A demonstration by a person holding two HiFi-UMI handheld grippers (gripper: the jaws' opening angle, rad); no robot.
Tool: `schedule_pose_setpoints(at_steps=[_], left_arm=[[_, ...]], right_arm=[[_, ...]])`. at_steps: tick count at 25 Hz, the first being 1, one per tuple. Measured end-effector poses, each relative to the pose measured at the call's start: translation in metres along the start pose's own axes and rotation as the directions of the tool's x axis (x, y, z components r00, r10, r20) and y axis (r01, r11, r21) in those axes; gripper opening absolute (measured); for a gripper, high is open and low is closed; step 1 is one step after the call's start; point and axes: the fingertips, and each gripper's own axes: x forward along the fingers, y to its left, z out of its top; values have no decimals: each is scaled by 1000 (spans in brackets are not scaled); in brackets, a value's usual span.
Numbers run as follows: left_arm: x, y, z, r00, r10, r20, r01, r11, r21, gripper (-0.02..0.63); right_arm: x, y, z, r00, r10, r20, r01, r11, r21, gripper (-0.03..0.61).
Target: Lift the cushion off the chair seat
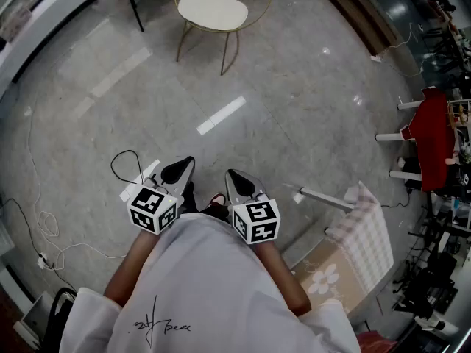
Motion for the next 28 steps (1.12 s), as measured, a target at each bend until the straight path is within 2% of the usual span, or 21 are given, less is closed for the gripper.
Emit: schedule_pose_setpoints(at_steps=[6, 11, 15, 19, 25, 28], left_arm=[[-9, 29, 40, 993, -114, 22, 114, 993, -14, 2], [-21, 61, 63, 986, -161, 46, 161, 987, 4, 2], [-34, 81, 74, 984, -161, 74, 158, 986, 44, 0], [-38, 96, 74, 988, -137, 64, 133, 989, 68, -2], [-31, 119, 71, 997, -76, 31, 74, 996, 56, -2], [-14, 128, 76, 999, -52, 14, 51, 996, 75, -2]], right_arm=[[45, 31, 43, 999, 32, 11, -32, 999, -44, 2], [81, 56, 71, 999, 44, 13, -43, 996, -80, 3], [101, 77, 87, 998, 53, 28, -50, 994, -94, 5], [111, 88, 94, 999, 47, 19, -45, 992, -117, 5], [128, 82, 102, 1000, 30, 0, -30, 994, -109, 6], [143, 67, 112, 999, 34, 5, -33, 994, -101, 6]])
